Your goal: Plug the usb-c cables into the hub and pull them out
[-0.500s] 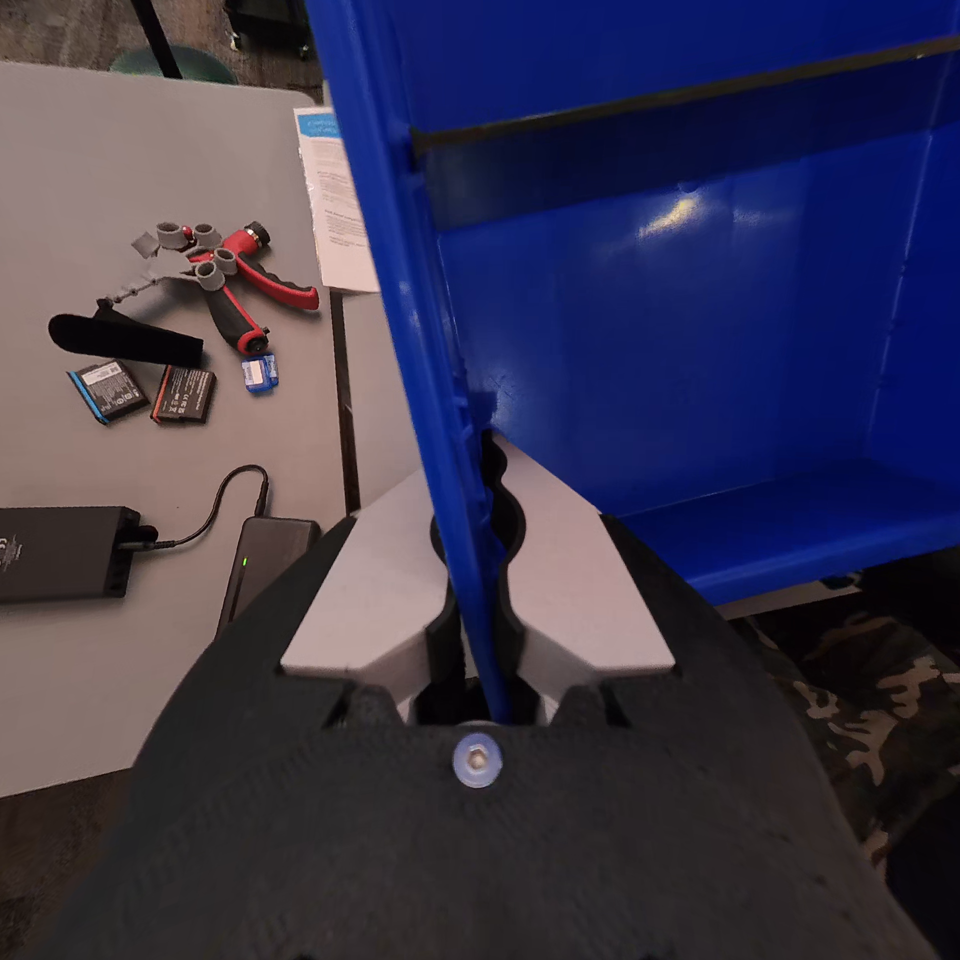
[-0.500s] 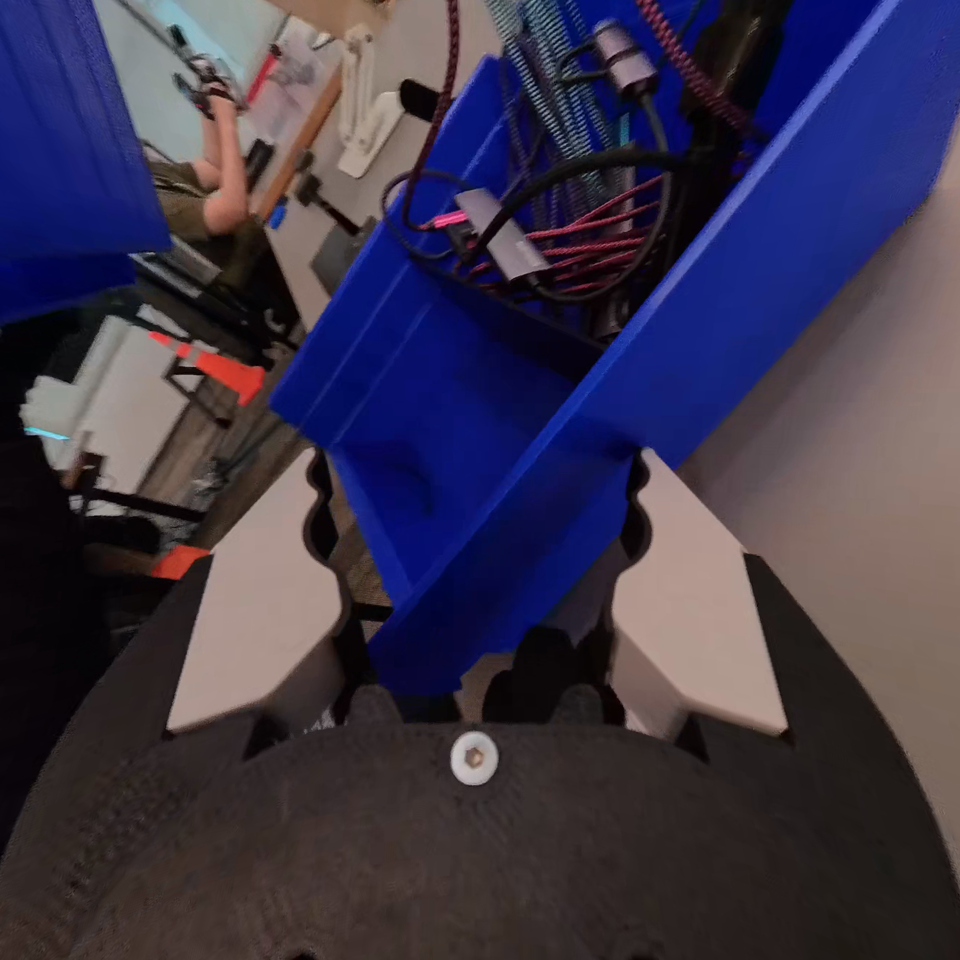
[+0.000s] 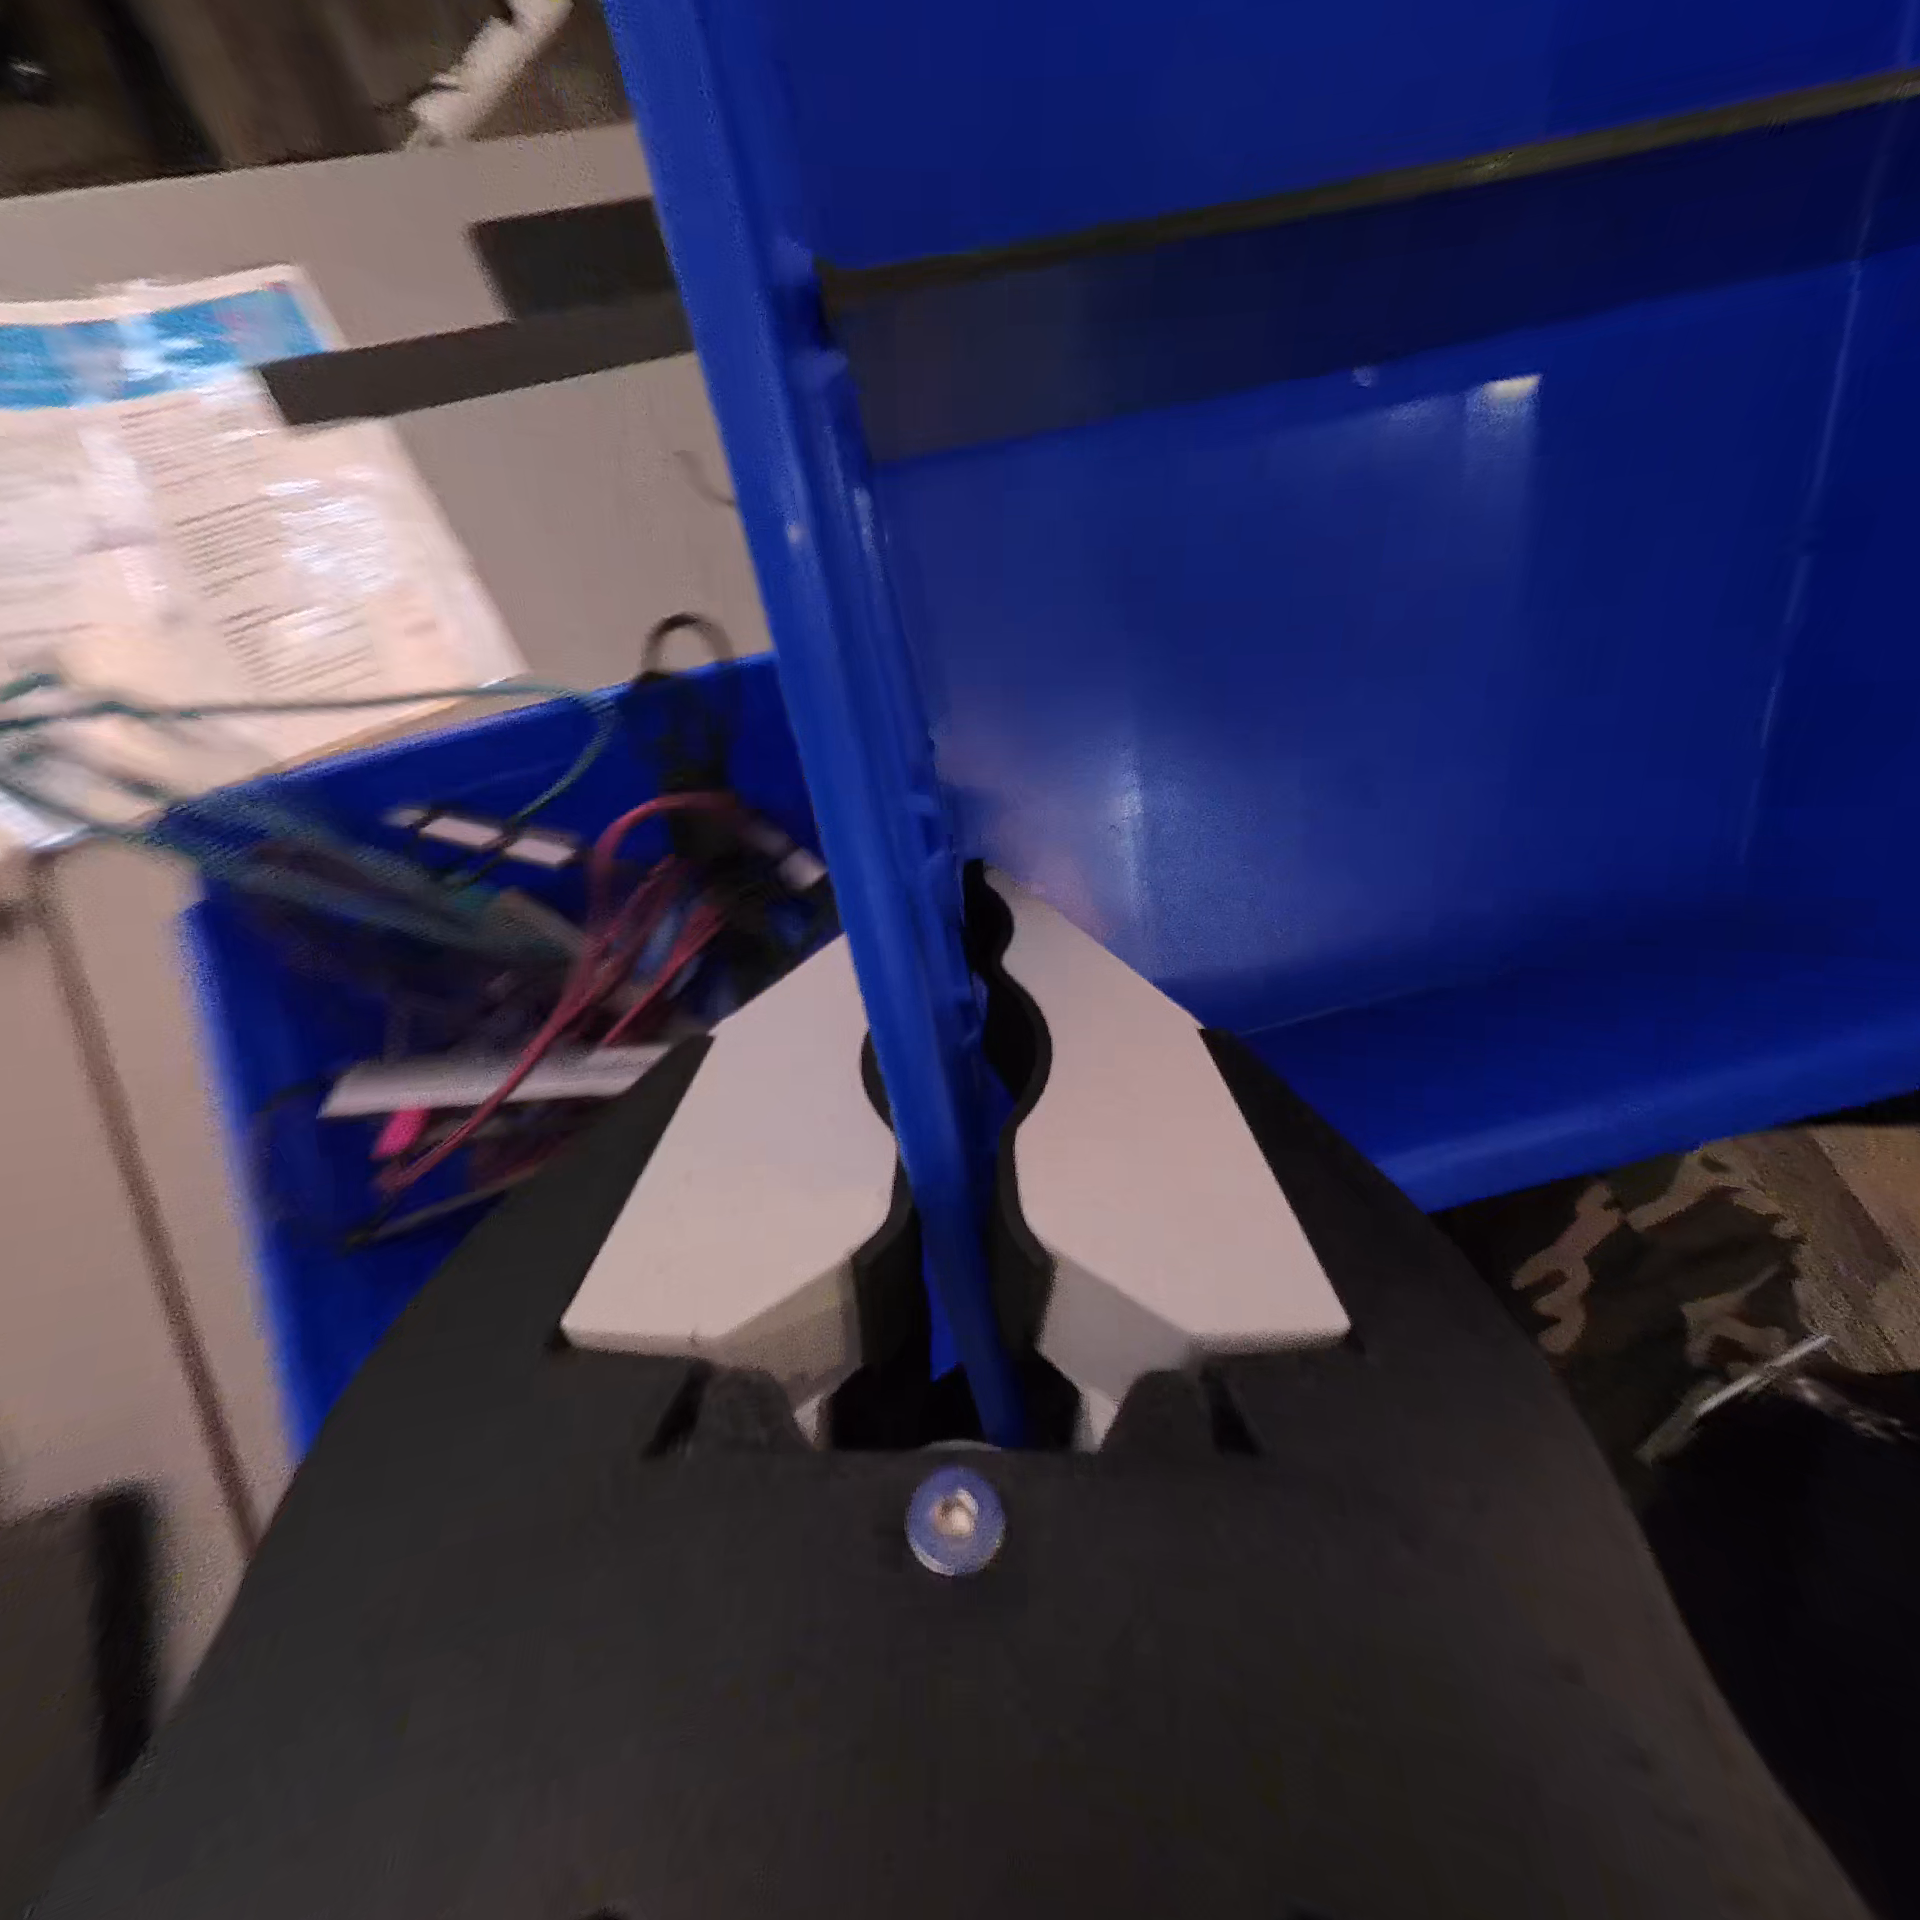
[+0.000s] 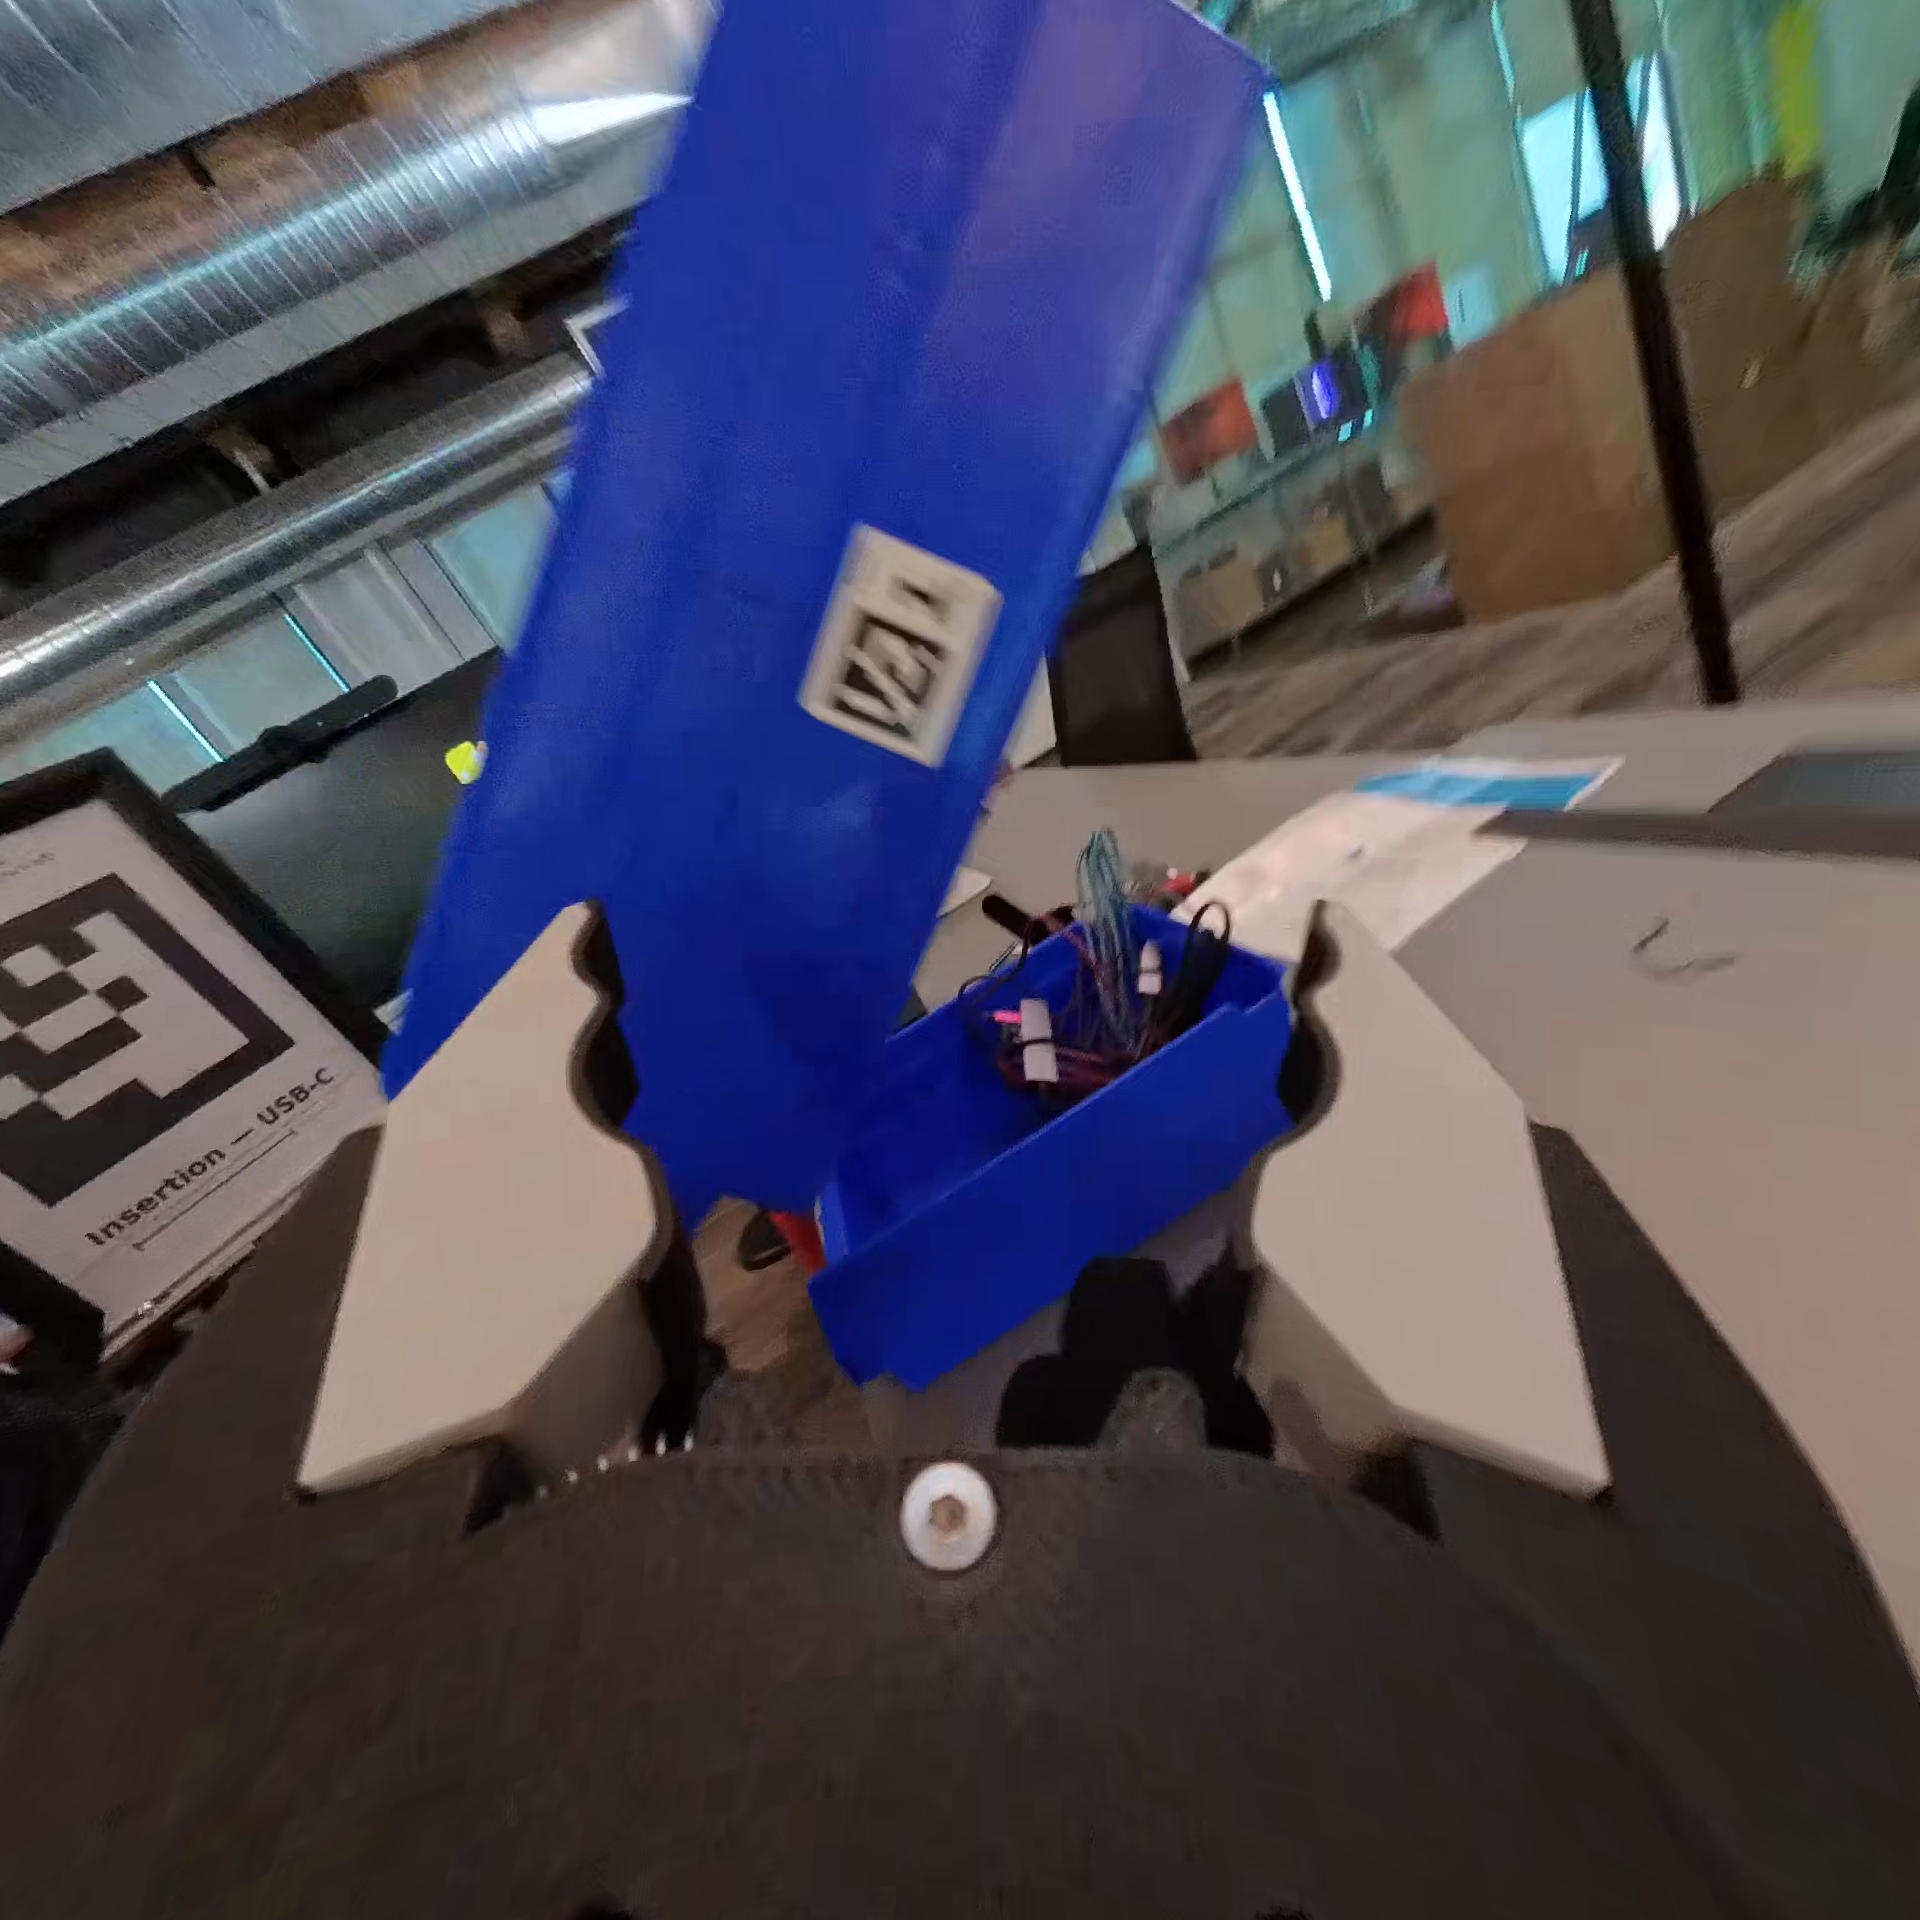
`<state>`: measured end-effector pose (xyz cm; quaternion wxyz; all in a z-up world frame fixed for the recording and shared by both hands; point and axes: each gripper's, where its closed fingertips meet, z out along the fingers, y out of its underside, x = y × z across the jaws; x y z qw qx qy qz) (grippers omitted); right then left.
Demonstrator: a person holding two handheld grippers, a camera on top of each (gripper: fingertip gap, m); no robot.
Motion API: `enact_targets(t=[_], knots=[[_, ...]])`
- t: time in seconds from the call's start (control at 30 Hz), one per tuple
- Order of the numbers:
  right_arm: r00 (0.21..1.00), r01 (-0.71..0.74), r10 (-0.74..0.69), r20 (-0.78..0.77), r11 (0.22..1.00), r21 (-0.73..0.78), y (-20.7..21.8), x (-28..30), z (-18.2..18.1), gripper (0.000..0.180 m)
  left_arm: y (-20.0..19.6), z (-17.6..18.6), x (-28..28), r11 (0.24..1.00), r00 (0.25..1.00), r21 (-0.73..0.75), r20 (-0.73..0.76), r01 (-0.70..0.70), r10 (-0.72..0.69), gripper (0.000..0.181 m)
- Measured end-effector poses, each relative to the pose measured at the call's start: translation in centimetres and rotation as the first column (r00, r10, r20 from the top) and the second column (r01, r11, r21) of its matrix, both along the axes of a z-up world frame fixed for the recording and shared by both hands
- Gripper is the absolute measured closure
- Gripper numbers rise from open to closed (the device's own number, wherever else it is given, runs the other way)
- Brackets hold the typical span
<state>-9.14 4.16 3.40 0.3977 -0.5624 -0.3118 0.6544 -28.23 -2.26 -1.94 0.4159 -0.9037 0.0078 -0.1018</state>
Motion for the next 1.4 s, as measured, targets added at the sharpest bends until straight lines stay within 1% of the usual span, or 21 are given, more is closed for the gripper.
enact_targets(t=[0.07,0.1,0.17,0.23,0.3,0.37,0.43,0.53,0.57,0.63,0.67,0.73,0.8,0.93,1.0,1.07,1.1,1.17,1.23,1.3,1.4], knots=[[1.0,0.029,-0.029,-0.006,0.997,0.069,0.6,3.5,1.5,0.034,3.2,-0.8,4.0,0.998,0.998,-0.021,0.004,0.062,-0.062,0.179],[0.999,0.051,-0.049,-0.024,0.995,0.082,1.1,5.3,2.0,0.029,4.8,-1.4,6.2,0.995,0.995,-0.036,0.015,0.096,-0.095,0.18],[0.99,0.114,-0.103,-0.097,0.986,0.121,1.8,8.8,3.1,0.025,7.9,-2.5,10.5,0.987,0.988,-0.057,0.016,0.153,-0.153,0.18],[0.967,0.233,-0.212,-0.139,0.96,0.157,3.0,11.9,3.3,0.025,10.7,-4.0,14.9,0.972,0.976,-0.088,0.007,0.217,-0.217,0.18],[0.951,0.304,-0.289,-0.108,0.937,0.173,4.2,14.0,2.0,0.025,13.2,-5.9,19.3,0.951,0.959,-0.125,0.001,0.281,-0.284,0.18],[0.922,0.388,-0.383,-0.063,0.903,0.187,5.9,16.7,0.2,0.025,15.7,-7.9,22.8,0.936,0.948,-0.159,-0.002,0.314,-0.318,0.18],[0.882,0.465,-0.47,-0.013,0.868,0.172,8.1,19.8,-1.7,0.026,17.7,-9.7,26.5,0.917,0.935,-0.188,0.034,0.352,-0.352,0.18],[0.802,0.562,-0.593,0.071,0.789,0.25,10.7,24.1,-3.5,0.028,20.3,-11.9,32.0,0.889,0.916,-0.23,0.038,0.397,-0.399,0.18],[0.782,0.58,-0.617,0.089,0.773,0.256,11.5,25.6,-4.0,0.029,21.1,-12.2,33.6,0.879,0.909,-0.238,0.04,0.413,-0.416,0.18],[0.759,0.612,-0.641,0.111,0.762,0.212,12.9,28.7,-4.5,0.03,22.4,-12.8,36.9,0.85,0.887,-0.26,0.07,0.458,-0.456,0.179],[0.749,0.629,-0.653,0.113,0.754,0.189,13.5,30.2,-4.7,0.031,22.9,-13.2,38.4,0.832,0.875,-0.279,0.083,0.48,-0.477,0.178],[0.705,0.673,-0.698,0.125,0.714,0.196,14.8,33.2,-5.2,0.032,23.6,-14.1,41.3,0.796,0.851,-0.314,0.101,0.518,-0.515,0.175],[0.677,0.693,-0.718,0.163,0.696,0.19,16.0,35.5,-6.3,0.033,24.4,-15.1,43.6,0.771,0.838,-0.346,0.097,0.534,-0.537,0.173],[0.638,0.735,-0.744,0.197,0.665,0.131,18.6,39.5,-9.0,0.034,25.6,-16.8,46.7,0.754,0.833,-0.375,0.104,0.538,-0.543,0.169],[0.623,0.743,-0.749,0.223,0.657,0.129,19.6,40.8,-10.3,0.038,25.8,-17.6,47.9,0.752,0.834,-0.382,0.109,0.538,-0.541,0.164],[0.609,0.746,-0.75,0.258,0.652,0.136,20.7,41.7,-11.6,0.038,25.5,-18.5,49.1,0.742,0.836,-0.4,0.141,0.538,-0.531,0.158],[0.608,0.743,-0.745,0.274,0.655,0.134,21.1,42.1,-12.1,0.04,25.3,-19.0,49.6,0.741,0.838,-0.403,0.159,0.537,-0.522,0.155],[0.61,0.74,-0.733,0.301,0.663,0.113,21.7,42.9,-12.9,0.039,24.8,-19.9,50.3,0.735,0.839,-0.414,0.177,0.537,-0.514,0.153],[0.604,0.747,-0.734,0.31,0.657,0.102,22.3,43.8,-13.5,0.041,24.5,-20.0,51.0,0.747,0.841,-0.39,0.188,0.539,-0.508,0.146],[0.602,0.749,-0.729,0.325,0.657,0.087,22.6,44.6,-13.9,0.044,23.8,-19.7,51.7,0.734,0.829,-0.389,0.193,0.556,-0.525,0.139],[0.559,0.763,-0.732,0.39,0.638,0.103,23.0,46.1,-14.9,0.052,21.8,-19.4,53.2,0.706,0.804,-0.386,0.227,0.593,-0.55,0.125]])
